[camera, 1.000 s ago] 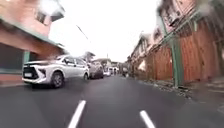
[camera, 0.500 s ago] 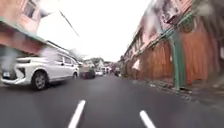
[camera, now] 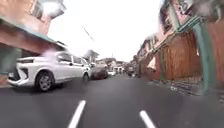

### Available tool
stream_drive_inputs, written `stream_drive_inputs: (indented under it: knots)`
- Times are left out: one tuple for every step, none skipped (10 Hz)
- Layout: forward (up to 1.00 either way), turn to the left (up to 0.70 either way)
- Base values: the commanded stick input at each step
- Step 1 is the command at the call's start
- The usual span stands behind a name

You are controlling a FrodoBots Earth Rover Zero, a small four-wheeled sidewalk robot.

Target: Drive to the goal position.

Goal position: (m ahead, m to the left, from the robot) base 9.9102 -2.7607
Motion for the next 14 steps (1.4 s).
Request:
stream_drive_inputs:
  knots:
    - [1.0,-0.05]
    - [1.0,-0.3]
    - [1.0,-0.4]
    - [1.0,-0.4]
    - [1.0,-0.4]
    - [1.0,-0.4]
    - [1.0,-0.4]
    - [1.0,-0.4]
    - [1.0,-0.4]
    - [1.0,0.11]
    - [1.0,0.18]
    - [1.0,0.19]
    - [1.0,0.12]
    - [1.0,0.01]
